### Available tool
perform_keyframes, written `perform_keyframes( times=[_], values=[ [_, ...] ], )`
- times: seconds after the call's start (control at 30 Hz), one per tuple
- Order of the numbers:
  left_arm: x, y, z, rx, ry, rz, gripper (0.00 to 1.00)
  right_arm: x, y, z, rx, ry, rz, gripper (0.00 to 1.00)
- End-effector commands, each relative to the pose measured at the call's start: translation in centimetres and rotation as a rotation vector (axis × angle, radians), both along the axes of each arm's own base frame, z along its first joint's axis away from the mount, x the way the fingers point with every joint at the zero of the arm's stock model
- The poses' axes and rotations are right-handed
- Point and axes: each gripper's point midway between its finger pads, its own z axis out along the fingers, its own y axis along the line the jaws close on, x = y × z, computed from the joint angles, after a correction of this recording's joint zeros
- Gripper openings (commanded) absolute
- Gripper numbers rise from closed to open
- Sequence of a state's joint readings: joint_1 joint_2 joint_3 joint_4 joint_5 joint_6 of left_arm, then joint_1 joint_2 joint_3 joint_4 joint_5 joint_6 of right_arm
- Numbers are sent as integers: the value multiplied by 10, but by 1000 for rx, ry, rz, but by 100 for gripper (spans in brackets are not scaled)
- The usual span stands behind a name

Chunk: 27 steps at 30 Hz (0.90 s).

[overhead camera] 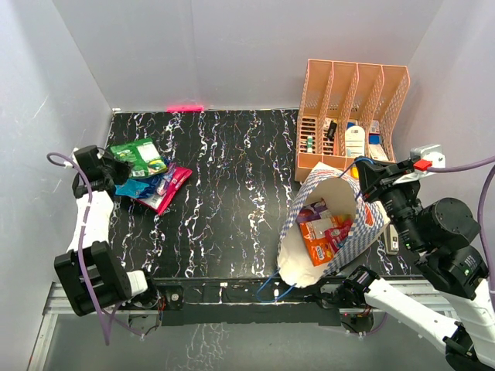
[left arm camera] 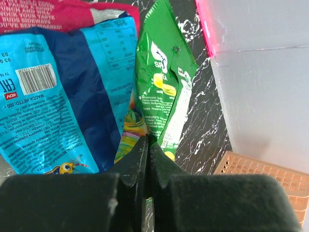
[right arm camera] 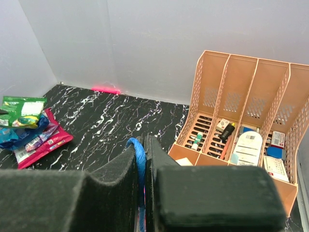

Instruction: Take the snacks out of the paper bag

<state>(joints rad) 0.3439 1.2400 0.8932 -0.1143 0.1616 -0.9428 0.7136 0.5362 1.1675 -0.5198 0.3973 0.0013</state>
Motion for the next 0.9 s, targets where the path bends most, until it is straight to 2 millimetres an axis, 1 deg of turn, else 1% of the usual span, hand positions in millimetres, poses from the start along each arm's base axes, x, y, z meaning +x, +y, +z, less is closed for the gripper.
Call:
perform_keyframes(
  times=[0.0,0.17,0.3,0.4,0.53,0.6,0.63,0.67,0.7,0.8,0.83,0.87],
  values=[
    [16,-2,6,-55,-107,2,0,-11,-9,36,77,-85,1,9],
    [11,0,-16,-68,-73,30,0,-13,-11,36,79,-84,2,9],
    [0,-1,-41,-86,-5,50,0,-13,-9,34,79,-78,8,9],
    [-8,-3,-55,-92,32,53,0,-12,-8,34,81,-75,9,9],
    [-16,-3,-63,-73,71,47,0,-12,-6,34,84,-73,15,9],
    [-17,-3,-61,-62,71,38,1,-11,-5,33,83,-71,19,9],
    [-18,-3,-59,-53,67,34,4,-10,-4,32,82,-69,20,9],
    [-18,-3,-56,-44,65,34,9,-11,-5,33,84,-70,20,9],
    [-20,-2,-55,-38,68,37,16,-10,-5,32,84,-69,19,9],
    [-20,-1,-46,-16,63,25,31,-10,-3,31,84,-68,23,9],
    [-19,0,-42,-5,58,21,38,-10,-3,32,85,-70,24,9],
    [-19,1,-39,2,57,21,41,-10,-3,31,85,-68,24,9]
  ],
)
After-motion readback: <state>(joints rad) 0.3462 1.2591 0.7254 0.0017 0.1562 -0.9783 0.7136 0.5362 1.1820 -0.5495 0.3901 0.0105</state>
